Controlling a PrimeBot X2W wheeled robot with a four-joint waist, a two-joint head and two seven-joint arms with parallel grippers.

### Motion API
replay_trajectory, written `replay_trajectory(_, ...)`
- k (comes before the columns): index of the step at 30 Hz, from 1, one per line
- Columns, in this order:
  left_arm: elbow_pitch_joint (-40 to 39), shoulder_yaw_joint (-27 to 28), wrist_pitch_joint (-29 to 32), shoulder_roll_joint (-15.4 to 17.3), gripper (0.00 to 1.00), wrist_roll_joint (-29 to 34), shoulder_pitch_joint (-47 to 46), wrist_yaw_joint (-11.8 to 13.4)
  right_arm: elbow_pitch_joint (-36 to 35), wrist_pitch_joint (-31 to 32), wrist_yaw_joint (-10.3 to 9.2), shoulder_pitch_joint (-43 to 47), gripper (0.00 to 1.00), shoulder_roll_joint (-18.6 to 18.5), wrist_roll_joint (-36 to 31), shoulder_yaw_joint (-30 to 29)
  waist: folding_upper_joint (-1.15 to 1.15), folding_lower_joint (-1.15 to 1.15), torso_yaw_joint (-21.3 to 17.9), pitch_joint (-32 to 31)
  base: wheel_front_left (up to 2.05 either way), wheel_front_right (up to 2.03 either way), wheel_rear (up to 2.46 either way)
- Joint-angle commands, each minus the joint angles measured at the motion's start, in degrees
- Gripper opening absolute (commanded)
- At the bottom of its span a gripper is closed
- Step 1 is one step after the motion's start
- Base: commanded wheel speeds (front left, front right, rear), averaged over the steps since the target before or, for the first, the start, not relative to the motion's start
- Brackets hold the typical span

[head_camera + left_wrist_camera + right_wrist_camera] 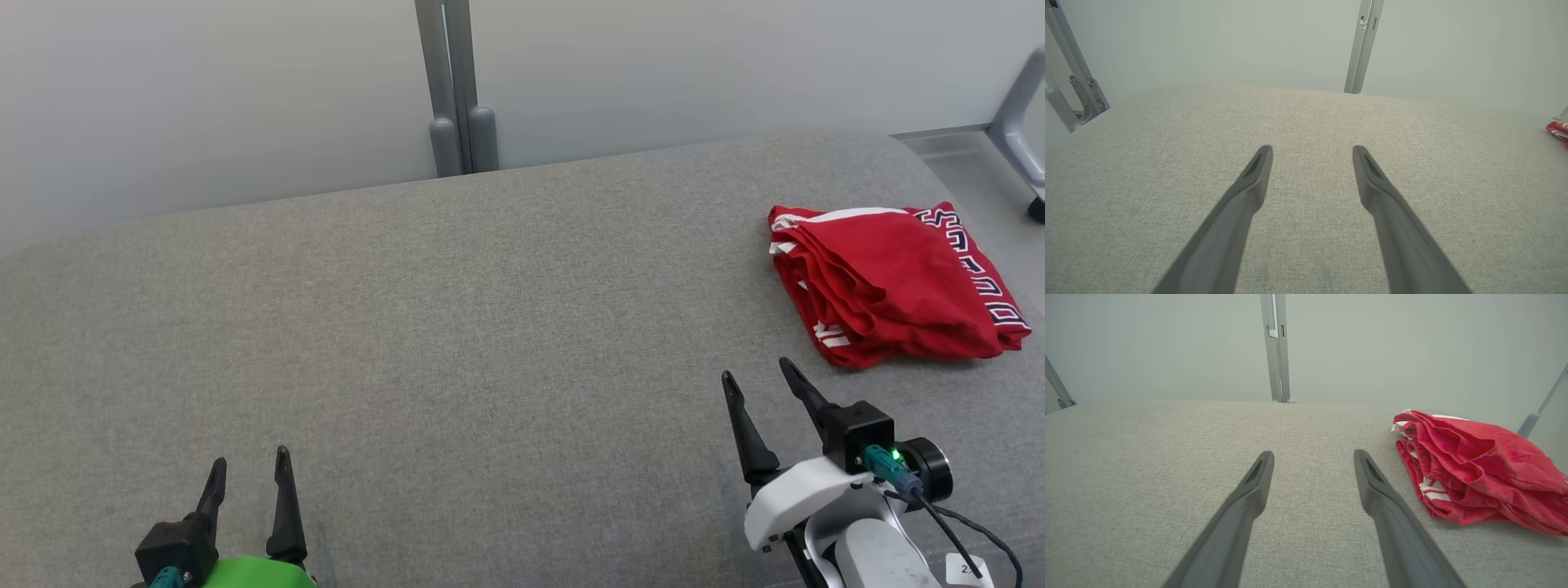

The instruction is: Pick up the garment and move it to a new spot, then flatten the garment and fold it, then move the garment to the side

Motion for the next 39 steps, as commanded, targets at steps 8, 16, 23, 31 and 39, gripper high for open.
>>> replay_trajectory(8,0.61,0.00,0.03,0.28,1.00,0.27,0.95,-0.59,0.38,-0.11,-0.12,0.75,1.00,-0.07,0.77,0.86,0.00,0.00,0.21,0.17,0.00,0.00,0.00)
replay_trajectory(16,0.77,-0.21,0.03,0.28,1.00,-0.31,0.75,-0.31,0.60,-0.11,-0.12,0.72,1.00,-0.08,1.18,1.10,0.00,0.00,0.43,0.39,0.00,0.00,0.00)
replay_trajectory(23,0.53,-0.49,0.03,0.28,1.00,-0.26,0.55,-0.62,0.88,-0.11,-0.12,0.60,1.00,-0.07,1.49,1.29,0.00,0.00,0.31,0.54,0.00,0.00,0.00)
replay_trajectory(31,0.77,-0.69,0.03,0.28,1.00,-0.51,0.57,-0.95,1.47,-0.11,-0.12,0.76,1.00,-0.10,2.15,2.22,0.00,0.00,0.22,0.49,0.00,0.00,0.00)
replay_trajectory(39,0.95,-0.71,0.03,0.28,1.00,-0.91,0.60,-1.16,1.34,-0.11,-0.12,0.76,1.00,-0.10,2.77,2.71,0.00,0.00,0.07,0.46,0.00,0.00,0.00)
